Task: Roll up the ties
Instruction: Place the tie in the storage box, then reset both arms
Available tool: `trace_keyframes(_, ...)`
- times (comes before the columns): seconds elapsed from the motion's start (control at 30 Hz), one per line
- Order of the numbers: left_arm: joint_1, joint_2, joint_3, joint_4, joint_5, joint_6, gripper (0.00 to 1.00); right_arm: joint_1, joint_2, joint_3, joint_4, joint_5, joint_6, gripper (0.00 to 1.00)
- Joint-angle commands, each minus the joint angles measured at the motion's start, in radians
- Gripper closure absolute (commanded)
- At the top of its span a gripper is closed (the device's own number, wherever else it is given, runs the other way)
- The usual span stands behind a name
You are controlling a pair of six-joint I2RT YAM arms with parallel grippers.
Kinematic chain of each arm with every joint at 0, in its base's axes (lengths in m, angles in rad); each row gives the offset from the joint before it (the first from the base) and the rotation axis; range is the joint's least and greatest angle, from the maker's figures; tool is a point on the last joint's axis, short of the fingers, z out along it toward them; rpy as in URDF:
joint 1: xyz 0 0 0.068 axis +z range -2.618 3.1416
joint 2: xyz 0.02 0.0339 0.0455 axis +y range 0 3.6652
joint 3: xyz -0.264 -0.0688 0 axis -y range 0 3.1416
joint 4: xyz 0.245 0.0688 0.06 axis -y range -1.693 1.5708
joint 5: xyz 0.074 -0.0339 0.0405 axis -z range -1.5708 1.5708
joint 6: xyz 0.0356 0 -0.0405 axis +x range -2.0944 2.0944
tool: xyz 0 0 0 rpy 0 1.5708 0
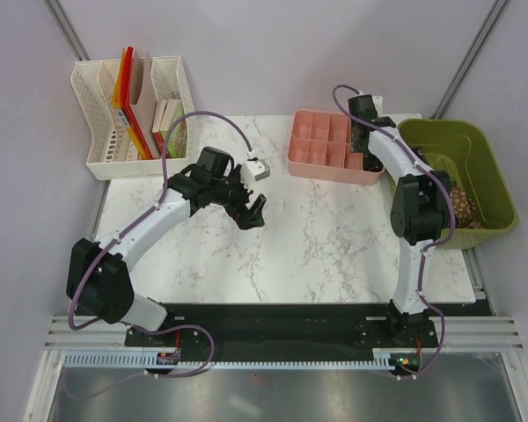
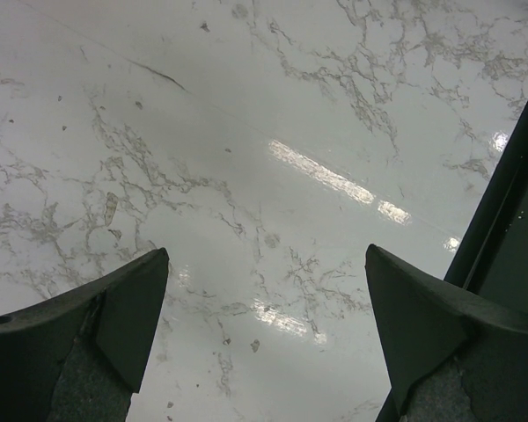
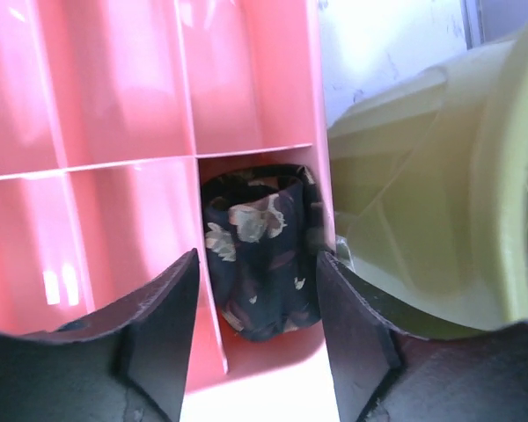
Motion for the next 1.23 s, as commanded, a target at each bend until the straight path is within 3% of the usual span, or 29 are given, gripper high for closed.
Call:
trace_keyframes(0.0,0.003,-0.029,0.047,-0.016,0.003,0.007,0.00,0.006,-0.096,0.072,0.013,-0.038,-0.010,0.36)
trace_keyframes(0.13,0.013,-0.029,0.062,-0.027,0.003,-0.018,0.00,0.006,-0.153,0.097,0.008,-0.122,-0.007,0.33)
trace_keyframes(0.23,0.039,-0.028,0.096,-0.048,0.021,-0.045,0.00,0.008,-0.216,0.109,0.011,-0.195,-0.004,0.20)
trace_keyframes(0.27,0.048,-0.029,0.106,-0.054,0.029,-0.053,0.00,0.006,-0.233,0.112,0.013,-0.243,-0.002,0.11)
trace_keyframes(0.37,0.099,-0.025,0.152,-0.091,0.041,-0.091,0.00,0.006,-0.306,0.106,0.025,-0.324,-0.011,0.02)
trace_keyframes(0.5,0.188,-0.008,0.226,-0.163,0.072,-0.111,0.00,0.006,-0.430,0.059,0.025,-0.378,-0.048,0.02)
trace_keyframes(0.73,0.348,-0.040,0.234,-0.228,0.083,-0.145,0.00,-0.027,-0.647,-0.248,0.004,-0.452,-0.048,0.02)
trace_keyframes(0.9,0.438,-0.098,0.125,-0.229,0.063,-0.150,0.00,-0.058,-0.771,-0.481,0.007,-0.487,-0.042,0.02)
trace_keyframes(1.2,0.469,-0.235,-0.019,-0.225,-0.038,-0.156,0.00,-0.073,-0.938,-0.658,0.022,-0.566,-0.044,0.02)
